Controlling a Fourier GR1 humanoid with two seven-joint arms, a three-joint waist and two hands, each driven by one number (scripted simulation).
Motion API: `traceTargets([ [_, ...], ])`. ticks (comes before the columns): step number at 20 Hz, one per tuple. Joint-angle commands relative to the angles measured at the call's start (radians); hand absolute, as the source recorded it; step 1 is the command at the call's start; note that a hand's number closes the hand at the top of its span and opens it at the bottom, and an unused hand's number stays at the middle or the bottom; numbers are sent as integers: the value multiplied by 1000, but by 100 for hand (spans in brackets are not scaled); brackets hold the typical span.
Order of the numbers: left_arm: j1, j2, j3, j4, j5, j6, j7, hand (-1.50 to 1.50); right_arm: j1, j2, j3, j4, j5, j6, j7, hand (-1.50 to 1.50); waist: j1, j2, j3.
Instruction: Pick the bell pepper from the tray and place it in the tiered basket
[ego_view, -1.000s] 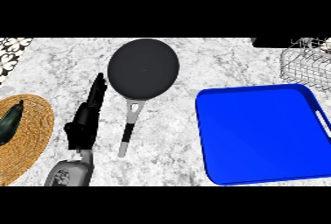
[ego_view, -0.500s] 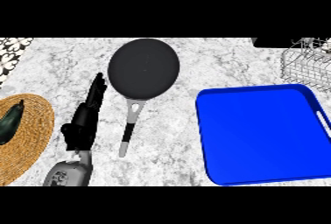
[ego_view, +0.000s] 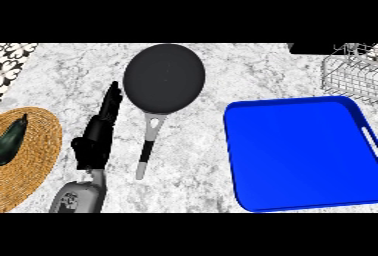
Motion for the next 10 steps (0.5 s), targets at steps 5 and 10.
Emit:
traceTargets([
  [5, 23, -20, -24, 8, -31, 33, -16, 0, 17, -71, -126, -38, -103, -166, 26, -150, -18, -6, -1],
  [10, 1, -12, 14, 25, -9, 26, -14, 0, 96, -166, -239, -103, -202, -128, 61, -150, -51, -15, -1],
])
